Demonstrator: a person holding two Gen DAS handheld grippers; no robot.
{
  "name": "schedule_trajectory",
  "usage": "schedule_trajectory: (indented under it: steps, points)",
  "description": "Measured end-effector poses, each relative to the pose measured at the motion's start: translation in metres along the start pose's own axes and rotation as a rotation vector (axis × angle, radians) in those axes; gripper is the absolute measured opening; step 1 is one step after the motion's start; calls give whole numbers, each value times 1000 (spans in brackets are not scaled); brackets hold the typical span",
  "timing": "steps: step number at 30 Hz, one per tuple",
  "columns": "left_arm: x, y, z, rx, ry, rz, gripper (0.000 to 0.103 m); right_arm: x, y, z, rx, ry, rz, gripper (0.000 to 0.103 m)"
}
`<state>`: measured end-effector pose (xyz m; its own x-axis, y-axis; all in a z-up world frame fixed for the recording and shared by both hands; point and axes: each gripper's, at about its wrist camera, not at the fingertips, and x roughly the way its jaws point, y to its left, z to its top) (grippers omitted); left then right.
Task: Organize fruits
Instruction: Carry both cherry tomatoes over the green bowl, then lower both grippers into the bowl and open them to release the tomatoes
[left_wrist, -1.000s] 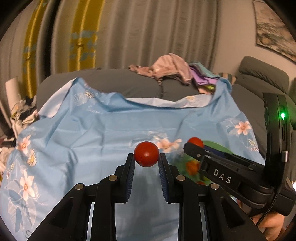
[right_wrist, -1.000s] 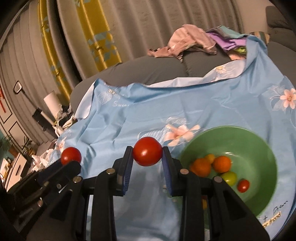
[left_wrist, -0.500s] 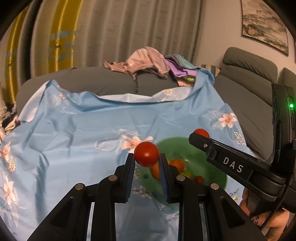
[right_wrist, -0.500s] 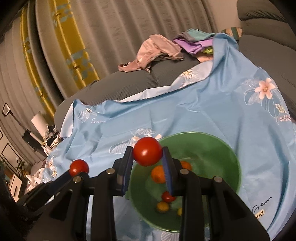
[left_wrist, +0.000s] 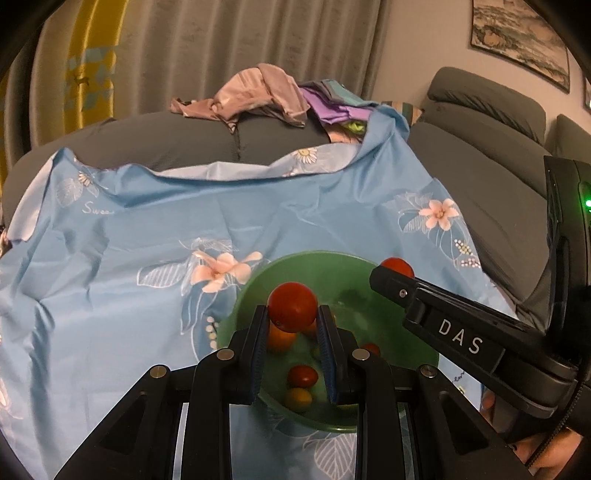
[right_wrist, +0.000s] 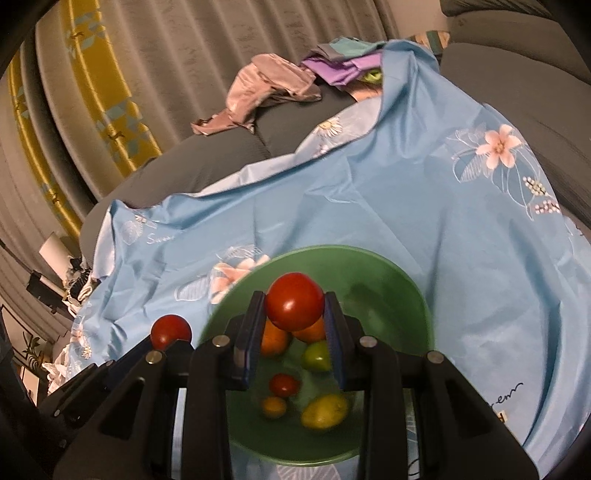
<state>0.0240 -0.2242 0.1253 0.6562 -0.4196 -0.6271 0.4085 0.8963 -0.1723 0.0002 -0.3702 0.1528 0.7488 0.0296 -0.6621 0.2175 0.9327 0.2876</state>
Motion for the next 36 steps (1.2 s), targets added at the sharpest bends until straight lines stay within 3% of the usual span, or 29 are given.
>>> schedule_trajectory:
  steps: [12,36]
  points:
    - [32,-4,-9,-39,114,-55,26,19,-17,-2,21,70,-62,32]
    - [54,-7,-20,-44,204,-54,26,48,-24,-11,0,177,-137,32]
